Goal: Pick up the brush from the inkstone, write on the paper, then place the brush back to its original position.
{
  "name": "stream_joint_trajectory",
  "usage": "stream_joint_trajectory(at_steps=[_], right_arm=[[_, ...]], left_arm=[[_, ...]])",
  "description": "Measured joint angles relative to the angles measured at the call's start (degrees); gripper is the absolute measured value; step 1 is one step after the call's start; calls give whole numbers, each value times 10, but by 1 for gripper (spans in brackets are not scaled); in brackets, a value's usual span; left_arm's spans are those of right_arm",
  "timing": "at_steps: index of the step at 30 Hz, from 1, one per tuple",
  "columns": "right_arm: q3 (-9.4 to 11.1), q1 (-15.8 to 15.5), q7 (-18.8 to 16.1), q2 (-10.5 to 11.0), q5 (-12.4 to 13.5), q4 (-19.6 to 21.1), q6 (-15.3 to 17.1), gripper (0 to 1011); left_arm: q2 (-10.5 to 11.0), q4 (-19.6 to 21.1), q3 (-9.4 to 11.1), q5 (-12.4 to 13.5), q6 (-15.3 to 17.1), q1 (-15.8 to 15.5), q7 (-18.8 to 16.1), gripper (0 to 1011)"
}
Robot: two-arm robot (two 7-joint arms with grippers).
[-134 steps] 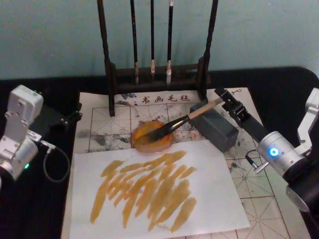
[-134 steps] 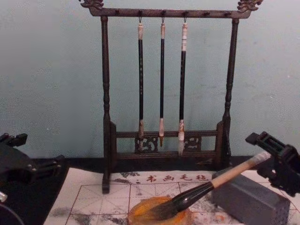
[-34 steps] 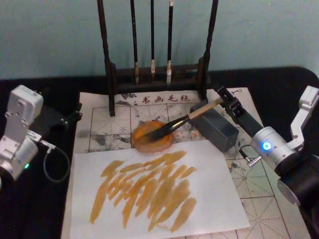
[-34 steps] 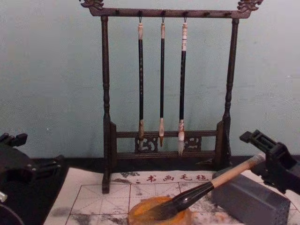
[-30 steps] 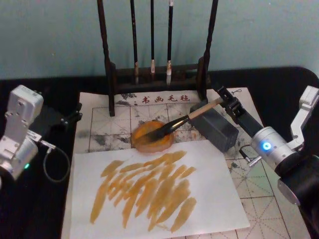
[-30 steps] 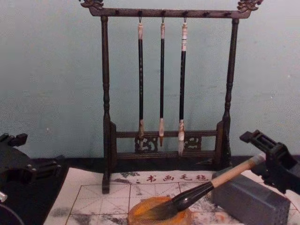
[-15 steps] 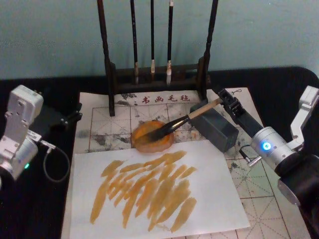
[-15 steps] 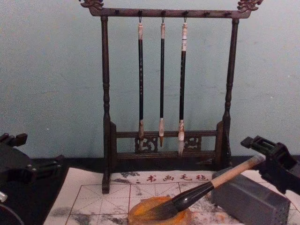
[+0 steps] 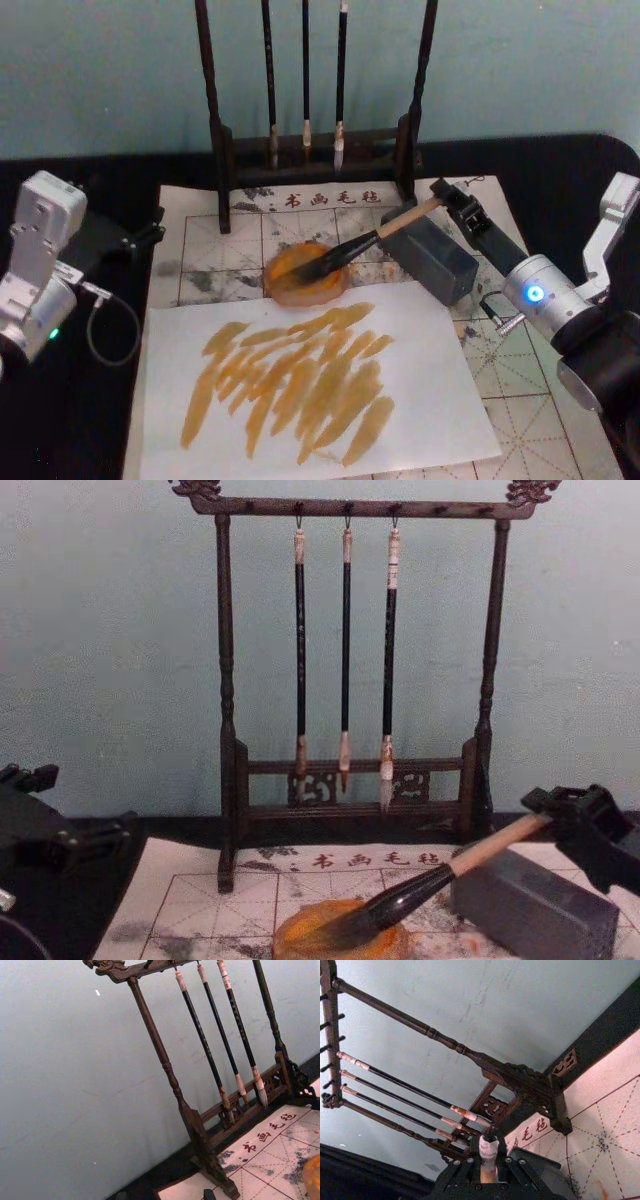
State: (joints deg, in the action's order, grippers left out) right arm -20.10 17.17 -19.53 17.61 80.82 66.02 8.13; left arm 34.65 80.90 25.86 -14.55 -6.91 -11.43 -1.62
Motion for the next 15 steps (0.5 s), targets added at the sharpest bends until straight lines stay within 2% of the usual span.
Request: stream_joint_trajectory(at_steps=[2,15], right_arm=[[0,0,0,0,0,0,0,188],[0,0,0,0,0,0,0,188]], left_arm=[[0,0,0,0,0,0,0,1001],[0,0,0,0,0,0,0,1001]])
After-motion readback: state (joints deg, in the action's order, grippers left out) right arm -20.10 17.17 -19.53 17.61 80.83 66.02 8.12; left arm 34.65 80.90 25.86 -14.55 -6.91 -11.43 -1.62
